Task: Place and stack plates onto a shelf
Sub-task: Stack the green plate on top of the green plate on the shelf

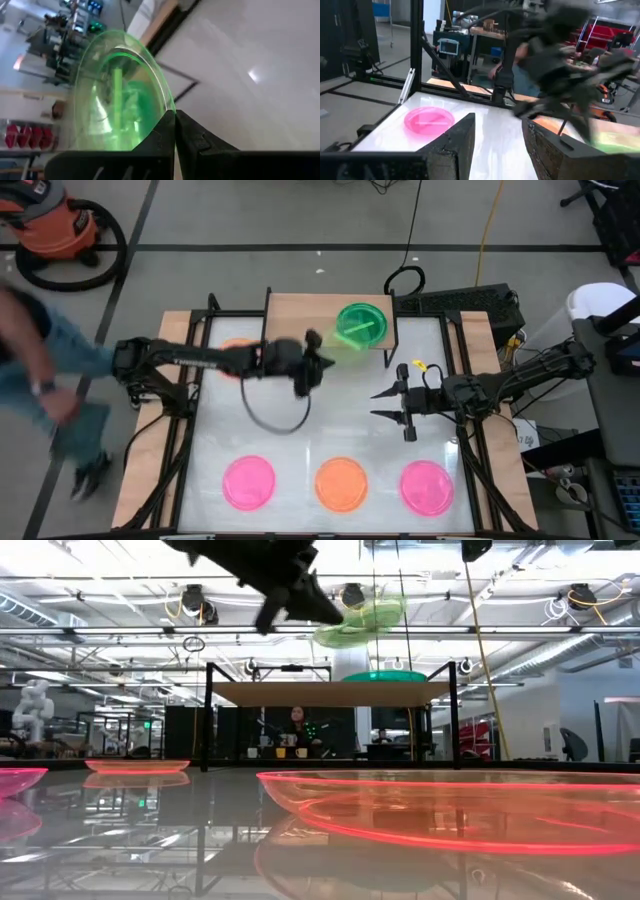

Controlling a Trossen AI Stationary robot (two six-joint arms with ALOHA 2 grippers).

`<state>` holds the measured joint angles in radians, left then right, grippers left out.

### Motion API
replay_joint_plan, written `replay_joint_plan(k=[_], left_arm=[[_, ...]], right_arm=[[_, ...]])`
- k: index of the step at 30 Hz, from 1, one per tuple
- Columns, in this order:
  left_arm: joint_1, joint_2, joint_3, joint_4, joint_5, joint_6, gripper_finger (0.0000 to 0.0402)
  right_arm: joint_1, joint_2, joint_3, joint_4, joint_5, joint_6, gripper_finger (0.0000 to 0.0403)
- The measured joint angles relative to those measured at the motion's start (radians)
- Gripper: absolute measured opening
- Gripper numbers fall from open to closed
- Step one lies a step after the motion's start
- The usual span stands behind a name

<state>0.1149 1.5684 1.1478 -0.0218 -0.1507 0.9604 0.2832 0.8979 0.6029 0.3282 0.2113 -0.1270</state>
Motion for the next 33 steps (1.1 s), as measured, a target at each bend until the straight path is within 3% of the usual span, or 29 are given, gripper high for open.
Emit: replay_joint_plan(k=[4,13,23,33], left_arm=[[0.086,0.071,0.152,-0.128,0.066,-0.015,0.0003],[0.134,0.263,0.433,-0.285,0.126,-0.035,0.0003],[0.162,0.328,0.453,-0.290,0.125,-0.071,0.0015],[0.166,0.327,0.453,-0.279,0.101,-0.074,0.0086]], right_arm=[[0.000,-0.001,0.000,0.016,-0.001,-0.031,0.0144],[0.000,-0.001,0.000,0.018,-0.003,-0.042,0.0144],[0.000,-0.001,0.000,0.010,-0.003,-0.032,0.0144],[0.000,-0.001,0.000,0.011,-0.003,-0.030,0.0144]])
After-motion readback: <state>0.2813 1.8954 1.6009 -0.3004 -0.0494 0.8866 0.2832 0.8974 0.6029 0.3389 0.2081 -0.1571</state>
